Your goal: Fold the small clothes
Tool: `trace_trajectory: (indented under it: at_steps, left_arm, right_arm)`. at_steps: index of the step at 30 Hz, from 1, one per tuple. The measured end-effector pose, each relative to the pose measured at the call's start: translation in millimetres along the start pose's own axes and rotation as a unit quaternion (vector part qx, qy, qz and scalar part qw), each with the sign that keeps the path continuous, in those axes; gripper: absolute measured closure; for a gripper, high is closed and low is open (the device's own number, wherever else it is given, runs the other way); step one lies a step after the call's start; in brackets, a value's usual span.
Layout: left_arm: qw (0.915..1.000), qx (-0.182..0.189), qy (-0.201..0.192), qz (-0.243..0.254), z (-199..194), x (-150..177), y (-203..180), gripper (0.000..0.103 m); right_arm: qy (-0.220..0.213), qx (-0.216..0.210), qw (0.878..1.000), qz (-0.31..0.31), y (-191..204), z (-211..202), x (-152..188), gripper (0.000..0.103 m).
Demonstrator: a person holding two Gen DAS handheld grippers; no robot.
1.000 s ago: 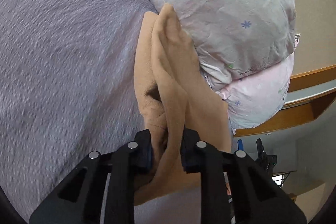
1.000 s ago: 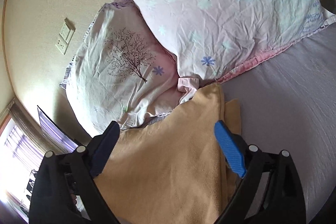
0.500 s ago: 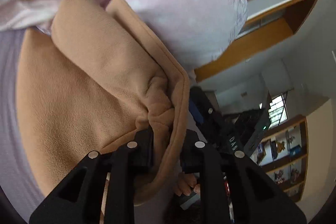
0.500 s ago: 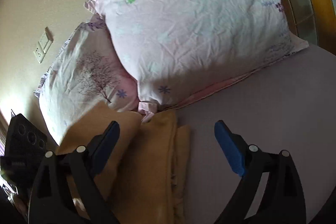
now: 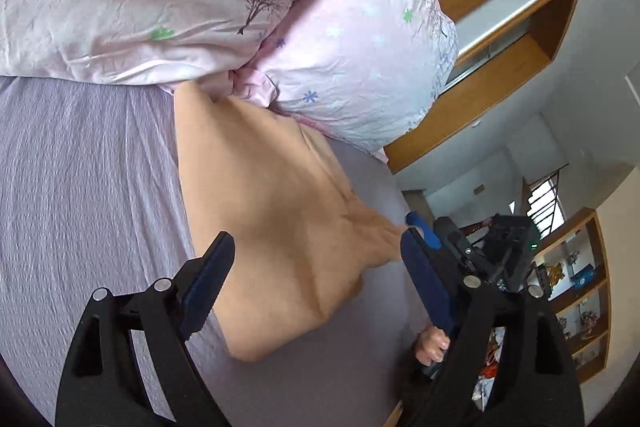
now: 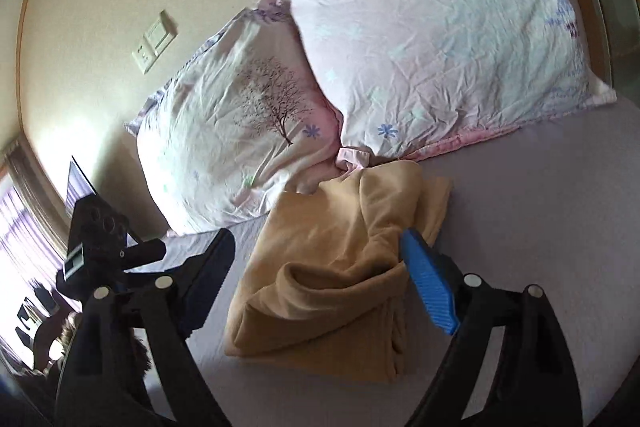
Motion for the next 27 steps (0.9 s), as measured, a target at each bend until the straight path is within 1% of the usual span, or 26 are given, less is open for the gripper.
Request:
trace_trajectory:
  at_steps: [2, 3, 4, 6, 8, 9, 10, 14, 17, 18, 19, 20, 21, 22, 23, 24, 25, 27]
  left_arm:
    - [0.9999, 0.002, 0.008, 0.012, 6, 7, -3, 0.018]
    - [0.9998, 0.007, 0.013, 0.016, 9, 11, -6, 0.018]
    - [0.9996, 0.011, 0.019, 0.02, 13, 15, -9, 0.018]
    - [0.999, 0.014, 0.027, 0.033, 17, 26, -11, 0.018]
    - [0.9977, 0.008, 0.038, 0.055, 23, 36, -14, 0.018]
    - [0.9969, 0.003, 0.044, 0.066, 25, 40, -16, 0.018]
    - [0.9959, -0.005, 0.05, 0.075, 28, 45, -15, 0.018]
    - [0.9912, -0.027, 0.073, 0.107, 35, 64, -11, 0.018]
    - [0.9897, -0.026, 0.086, 0.111, 36, 71, -10, 0.018]
    - [0.9893, -0.026, 0.089, 0.112, 35, 73, -10, 0.018]
    - [0.989, -0.029, 0.089, 0.114, 34, 72, -10, 0.018]
    - [0.9899, -0.029, 0.085, 0.11, 31, 69, -9, 0.018]
    - [0.9919, -0.026, 0.075, 0.1, 25, 64, -7, 0.018]
    - [0.9944, -0.025, 0.06, 0.083, 19, 55, -2, 0.018]
    - [0.9962, -0.029, 0.046, 0.068, 14, 47, 3, 0.018]
    - [0.9973, -0.034, 0.036, 0.055, 11, 40, 9, 0.018]
    - [0.9978, -0.041, 0.027, 0.044, 9, 34, 16, 0.018]
    - [0.9981, -0.049, 0.022, 0.03, 7, 29, 24, 0.018]
  right_arm:
    - [-0.001, 0.018, 0.999, -0.044, 11, -4, 2, 0.021]
    - [0.001, 0.03, 0.998, -0.055, 12, -5, 4, 0.023]
    - [0.006, 0.038, 0.998, -0.058, 12, -3, 6, 0.024]
    - [0.023, 0.039, 0.998, -0.049, 7, 3, 12, 0.026]
    - [0.047, 0.039, 0.997, -0.042, -2, 12, 23, 0.053]
    - [0.063, 0.043, 0.996, -0.043, -7, 16, 30, 0.082]
    - [0.081, 0.048, 0.995, -0.037, -14, 18, 39, 0.091]
    - [0.096, 0.054, 0.994, -0.012, -36, -4, 62, 0.092]
    - [0.123, 0.06, 0.99, 0.031, -55, -15, 84, 0.092]
    - [0.13, 0.063, 0.989, 0.035, -58, -15, 88, 0.091]
    - [0.136, 0.067, 0.988, 0.04, -61, -16, 89, 0.085]
    - [0.136, 0.061, 0.987, 0.058, -62, -18, 85, 0.079]
    - [0.129, 0.047, 0.986, 0.09, -65, -20, 77, 0.056]
    - [0.118, 0.034, 0.986, 0.112, -66, -20, 69, 0.039]
    - [0.096, 0.025, 0.987, 0.126, -69, -21, 55, 0.039]
    - [0.088, 0.025, 0.988, 0.124, -69, -17, 47, 0.04]
    - [0.085, 0.028, 0.989, 0.117, -69, -12, 38, 0.045]
    - [0.091, 0.027, 0.989, 0.111, -69, 9, 26, 0.048]
Point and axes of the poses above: each gripper's, at about its wrist camera, not at the fingertips, and z roughly the way its jaws point, y to its left, x to its underside, the point moved 9 cm from there along z, roughly the way its jaws point, and after that the axes turned 10 degrees about -y, right-handed, at the moved point
